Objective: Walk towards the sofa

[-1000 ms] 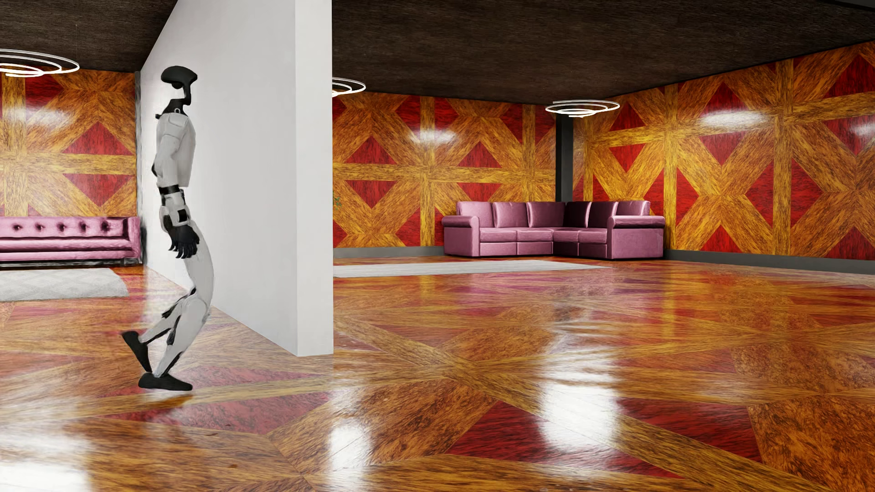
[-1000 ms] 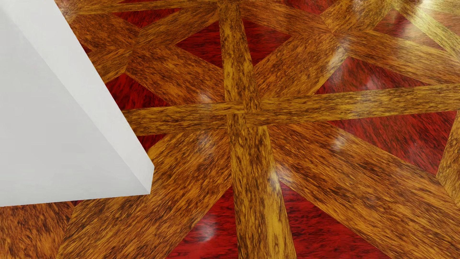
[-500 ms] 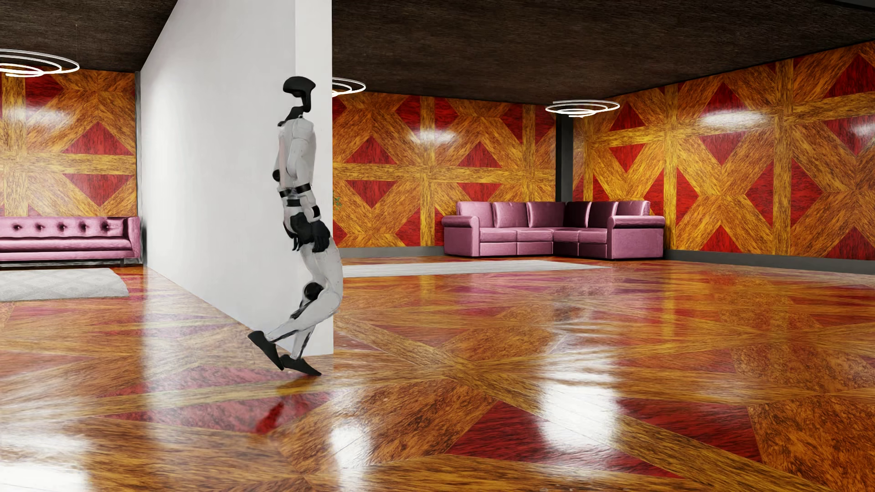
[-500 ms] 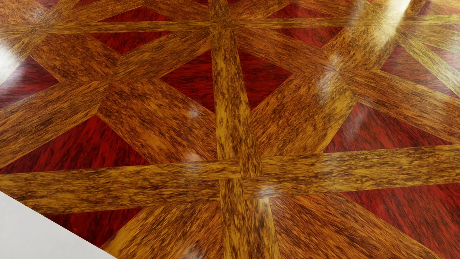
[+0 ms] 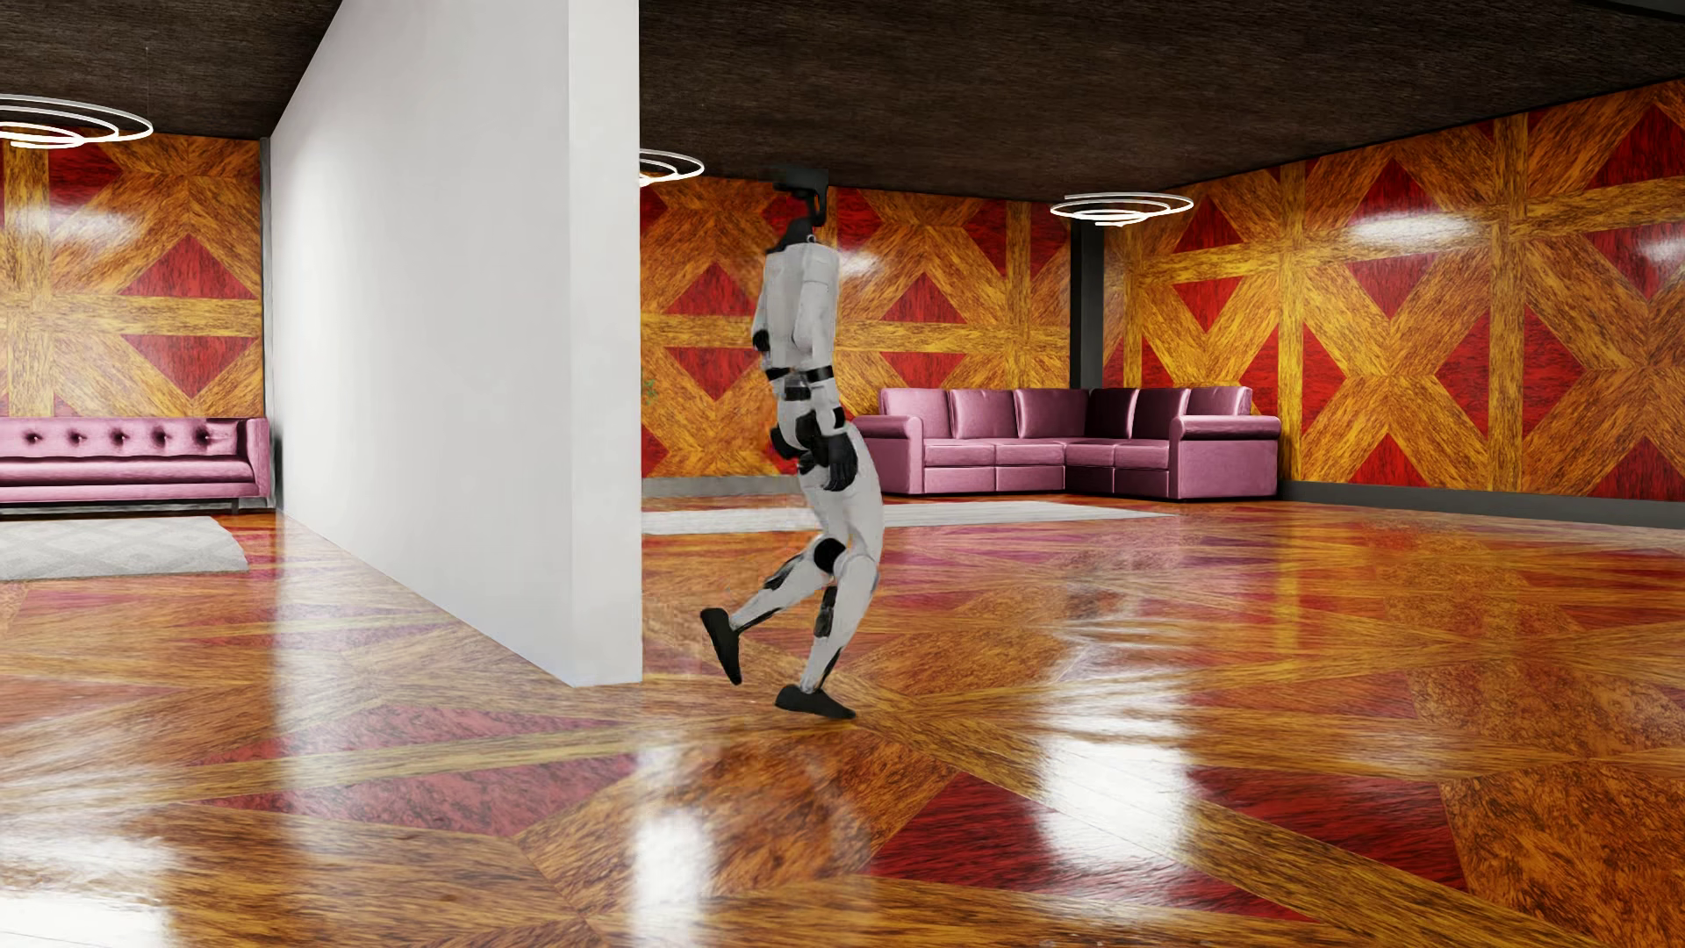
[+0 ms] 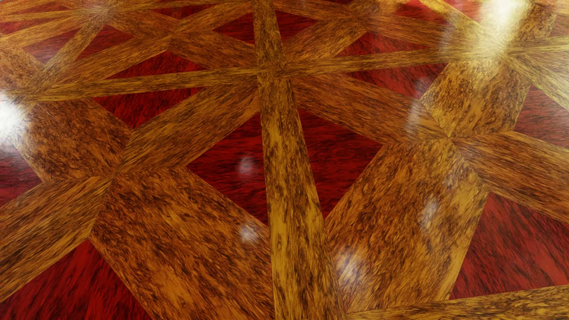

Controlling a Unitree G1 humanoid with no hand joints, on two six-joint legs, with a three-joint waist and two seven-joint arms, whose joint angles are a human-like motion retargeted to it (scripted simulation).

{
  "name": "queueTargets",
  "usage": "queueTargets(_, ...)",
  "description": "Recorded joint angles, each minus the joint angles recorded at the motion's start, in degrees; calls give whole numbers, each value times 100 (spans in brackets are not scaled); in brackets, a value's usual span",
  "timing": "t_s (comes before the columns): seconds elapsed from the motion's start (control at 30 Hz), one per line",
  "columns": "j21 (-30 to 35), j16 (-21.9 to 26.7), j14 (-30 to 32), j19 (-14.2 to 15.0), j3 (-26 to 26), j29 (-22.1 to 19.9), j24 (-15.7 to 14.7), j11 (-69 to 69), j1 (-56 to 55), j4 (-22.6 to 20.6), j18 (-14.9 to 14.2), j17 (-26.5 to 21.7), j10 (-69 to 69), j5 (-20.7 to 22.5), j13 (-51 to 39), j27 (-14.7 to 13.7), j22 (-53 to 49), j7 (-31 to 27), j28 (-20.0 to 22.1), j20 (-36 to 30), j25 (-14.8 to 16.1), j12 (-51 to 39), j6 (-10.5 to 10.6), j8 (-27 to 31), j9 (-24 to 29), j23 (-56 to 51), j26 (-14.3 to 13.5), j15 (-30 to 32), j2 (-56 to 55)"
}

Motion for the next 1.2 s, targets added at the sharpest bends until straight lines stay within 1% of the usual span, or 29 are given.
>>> queueTargets(0.07,-20,26,1078,0,520,0,0,-578,-738,-122,0,-95,-2301,-68,-237,0,241,0,0,-37,0,284,-145,0,64,-423,0,-116,903)
queueTargets(0.1,-136,74,1032,0,680,0,0,-779,-936,-129,0,-162,-3551,-65,-303,0,288,0,0,-69,0,405,-185,0,39,-768,0,-189,1271)
queueTargets(0.13,-345,114,-155,0,824,0,0,-842,-1054,-168,0,-207,-4473,-103,-367,0,353,0,0,-205,0,477,-210,0,-16,-1018,0,-319,1517)
queueTargets(0.17,-472,142,-1452,0,895,0,0,-831,-1156,-196,0,-281,-4759,-153,-429,0,410,0,0,-256,0,579,-245,0,-54,-1209,0,-434,1773)
queueTargets(0.2,-615,236,-1455,0,971,0,0,-733,-1291,-237,0,-311,-4759,-172,-411,0,309,0,0,-418,0,682,-294,0,-74,-1286,0,-473,1965)
queueTargets(0.23,-774,269,-664,0,1029,0,0,-517,-1364,-317,0,-297,-4518,-182,-332,0,321,0,0,-459,0,783,-324,0,-102,-1300,0,-285,2117)
queueTargets(0.27,-963,272,-11,0,994,0,0,22,-1293,-494,0,-258,-4258,-319,-185,0,333,0,0,-415,0,897,-434,0,-145,-1280,0,277,2129)
queueTargets(0.3,-928,260,354,0,882,0,0,1234,-1208,-742,0,-194,-3981,-553,-113,0,406,0,0,-455,0,935,-558,0,-210,-1051,0,1153,1645)
queueTargets(0.33,-831,258,232,0,664,0,0,2570,-934,-892,0,-177,-3764,-619,-46,0,491,0,0,-506,0,906,-582,0,-196,-825,0,1437,1051)
queueTargets(0.37,-730,299,-135,0,523,0,0,3508,-437,-1023,0,-151,-3859,-753,-34,0,389,0,0,-471,0,859,-706,0,-76,-669,0,741,445)
queueTargets(0.4,-528,305,-548,0,333,0,0,3707,178,-1001,0,-114,-4111,-709,-57,0,355,0,0,-461,0,753,-693,0,45,-537,0,179,-94)
queueTargets(0.47,-249,366,-1270,0,-326,0,0,2390,1141,-886,0,-107,-4437,-583,92,0,328,0,0,-426,0,426,-521,0,120,-394,0,-204,-796)
queueTargets(0.57,-470,426,-2473,0,-891,0,0,-626,2138,-705,0,-202,-4961,-543,438,0,-109,0,0,146,0,20,-225,0,-61,-416,0,291,-1567)
queueTargets(0.63,-558,513,-2856,0,-1212,0,0,-751,2561,-616,0,-238,-4838,-776,628,0,-283,0,0,277,0,-173,-36,0,-228,-341,0,453,-1986)
queueTargets(0.67,-507,472,-2788,0,-1423,0,0,-235,2829,-532,0,-302,-4477,-714,685,0,-439,0,0,437,0,-80,92,0,-177,-269,0,775,-2005)
queueTargets(0.7,-763,442,-2039,0,-1517,0,0,426,2690,-388,0,-247,-3671,-567,742,0,-611,0,0,856,0,-86,286,0,-210,-180,0,968,-2174)
queueTargets(0.73,-549,276,-753,0,-1531,0,0,818,2386,-303,0,-270,-2466,-510,651,0,-316,0,0,520,0,-37,460,0,-152,71,0,775,-1941)
queueTargets(0.77,-514,231,126,0,-1309,0,0,1011,1865,-269,0,-216,-1298,-498,568,0,-250,0,0,386,0,-47,471,0,-105,221,0,488,-1722)
queueTargets(0.8,-481,181,454,0,-1049,0,0,955,1275,-155,0,-139,-577,-504,497,0,-191,0,0,139,0,-73,485,0,-57,280,0,295,-1360)
queueTargets(0.83,-443,139,489,0,-793,0,0,732,701,-214,0,-57,-386,-672,467,0,-159,0,0,1,0,-7,341,0,-16,219,0,221,-856)
queueTargets(0.87,-406,-22,456,0,-524,0,0,425,40,-176,0,-25,-573,-737,445,0,199,0,0,35,0,9,294,0,-1,84,0,106,-328)
queueTargets(0.93,-314,-18,792,0,127,0,0,-197,-1016,-211,0,-46,-1941,-912,501,0,218,0,0,-125,0,321,21,0,-37,-487,0,-322,711)
queueTargets(0.97,-285,48,784,0,511,0,0,-412,-1423,-141,0,-109,-2664,-964,516,0,184,0,0,-163,0,505,-55,0,-53,-802,0,-485,1176)
queueTargets(1.0,-347,114,396,0,834,0,0,-561,-1801,-57,0,-198,-3447,-960,479,0,183,0,0,-122,0,646,-53,0,-67,-1080,0,-646,1595)
queueTargets(1.07,-244,197,-1458,0,1549,0,0,-639,-2285,280,0,-429,-4529,-949,247,0,394,0,0,-122,0,940,-69,0,-134,-1299,0,-859,2185)
queueTargets(1.1,-218,289,-1996,0,1879,0,0,-601,-2351,517,0,-465,-4653,-1011,110,0,484,0,0,-170,0,1109,-139,0,-98,-1269,0,-752,2467)
queueTargets(1.13,-249,306,-959,0,2069,0,0,-559,-2581,618,0,-472,-4466,-1129,31,0,682,0,0,-143,0,1282,-246,0,-148,-1178,0,-416,2701)
queueTargets(1.17,-418,323,548,0,2030,0,0,-356,-2956,491,0,-431,-3868,-1285,33,0,838,0,0,-317,0,1368,-409,0,-209,-1122,0,233,2781)
queueTargets(1.2,-506,315,955,0,1902,0,0,177,-3092,129,0,-333,-3367,-1483,65,0,1060,0,0,-553,0,1330,-701,0,-262,-961,0,1202,2567)
